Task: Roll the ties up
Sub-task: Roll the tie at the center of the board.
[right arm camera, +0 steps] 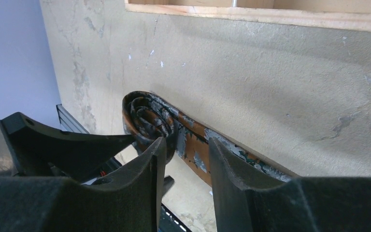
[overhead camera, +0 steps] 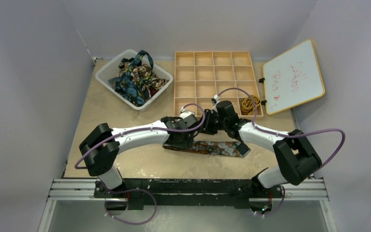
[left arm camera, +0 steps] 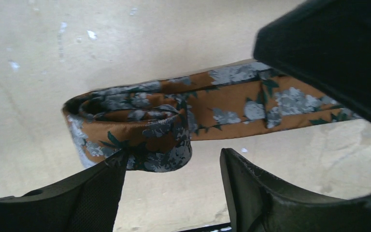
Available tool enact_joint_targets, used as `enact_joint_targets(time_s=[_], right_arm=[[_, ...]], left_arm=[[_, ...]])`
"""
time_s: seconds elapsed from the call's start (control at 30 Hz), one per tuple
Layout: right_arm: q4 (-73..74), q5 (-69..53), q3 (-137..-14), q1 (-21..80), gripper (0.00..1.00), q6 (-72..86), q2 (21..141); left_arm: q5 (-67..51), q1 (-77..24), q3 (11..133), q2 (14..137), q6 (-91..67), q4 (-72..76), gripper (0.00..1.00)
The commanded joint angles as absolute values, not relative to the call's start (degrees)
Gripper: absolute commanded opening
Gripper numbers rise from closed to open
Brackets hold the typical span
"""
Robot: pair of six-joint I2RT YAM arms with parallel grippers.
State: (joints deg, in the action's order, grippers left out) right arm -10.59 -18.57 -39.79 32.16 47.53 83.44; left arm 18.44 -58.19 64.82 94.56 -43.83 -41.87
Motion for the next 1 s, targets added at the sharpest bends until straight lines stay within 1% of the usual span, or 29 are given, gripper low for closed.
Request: enact_joint_targets(time_s=[0.0,0.1,0.2,0.37,0.47,0.57,0.63,0.7,0.73,0.8,0.97], right_arm=[[-11.31,-19.7,-39.18,31.82,0.42,47.01,83.02],[-11.42,-19.78,-39.2,31.82,0.44,46.61,82.95],[-12.45,-19.78,-38.89,31.82,0.49,45.93,81.77],[-13.98,-19.83,-39.0,31.82,0.55,41.44,79.37],[-17.36,-21.26,-40.5,31.97,0.58,35.33,79.07],[-19.96,-20.73,-40.69,32.88,0.61,30.46,77.05],[-22.89,-20.41,-39.8,33.08,0.64,27.5,75.63],[-26.14,-20.36,-38.72,34.75,0.96,23.65,75.42],[-26.44,-20.28,-38.95,36.08,0.98,21.43,75.95],[-25.35,-18.87,-40.78,40.08,0.99,16.25,78.09],[-18.22,-10.21,-46.29,52.07,0.99,2.98,85.19]], left_arm=[[12.45,-58.12,62.78,92.74,-42.9,-34.47,0.7],[10.61,-57.34,62.01,93.49,-43.55,-33.29,0.72],[10.36,-56.44,60.93,92.08,-44.59,-32.05,0.72],[8.59,-55.68,59.33,83.31,-43.29,-27.19,0.76],[7.35,-54.04,58.34,77.47,-42.4,-25.86,0.79],[4.26,-49.43,56.23,71.84,-41.85,-26.24,0.79],[4.19,-46.52,54.08,68.4,-42.0,-26.95,0.8],[2.97,-42.13,51.62,65.24,-42.52,-27.89,0.82],[1.2,-39.28,50.13,63.83,-42.49,-27.9,0.82],[-3.42,-32.08,46.91,61.67,-42.17,-27.95,0.82],[-13.4,-19.91,39.6,57.17,-42.18,-25.94,0.85]])
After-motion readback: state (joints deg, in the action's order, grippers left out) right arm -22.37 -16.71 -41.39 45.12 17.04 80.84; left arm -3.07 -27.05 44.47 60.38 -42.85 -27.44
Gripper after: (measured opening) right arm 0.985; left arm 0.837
